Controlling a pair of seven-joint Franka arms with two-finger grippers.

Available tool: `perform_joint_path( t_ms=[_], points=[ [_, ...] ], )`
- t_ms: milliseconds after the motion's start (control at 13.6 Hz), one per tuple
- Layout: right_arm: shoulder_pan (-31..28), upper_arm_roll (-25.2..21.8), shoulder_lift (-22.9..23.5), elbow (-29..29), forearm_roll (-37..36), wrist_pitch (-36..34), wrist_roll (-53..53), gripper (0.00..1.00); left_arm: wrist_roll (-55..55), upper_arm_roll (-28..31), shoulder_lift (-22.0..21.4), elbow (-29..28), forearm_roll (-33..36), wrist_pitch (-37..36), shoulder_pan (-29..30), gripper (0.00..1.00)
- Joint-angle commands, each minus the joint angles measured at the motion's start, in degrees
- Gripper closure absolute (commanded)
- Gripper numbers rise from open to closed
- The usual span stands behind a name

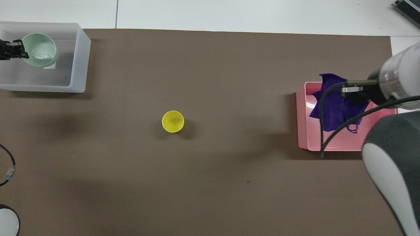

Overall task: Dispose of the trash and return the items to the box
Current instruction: 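Lift the purple cloth with the right gripper and drop it in the tray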

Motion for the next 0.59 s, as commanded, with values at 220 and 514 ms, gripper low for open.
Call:
perform_joint_path(
  t_ms=[220, 514],
  points=[
    [-12.08, 0.56, -5.39, -13.89, 2.84, 9.6, -13.86, 1.0, 0.76, -0.34, 2.07, -1.39, -0.58, 1.2, 0.54, 1.0],
    [-14.73, 0.56, -9.11, -28.7, 2.93, 23.16, -15.11, 1.0, 0.94, -0.34, 0.4, -5.34, -0.5, 2.6, 1.07, 1.0]
  ],
)
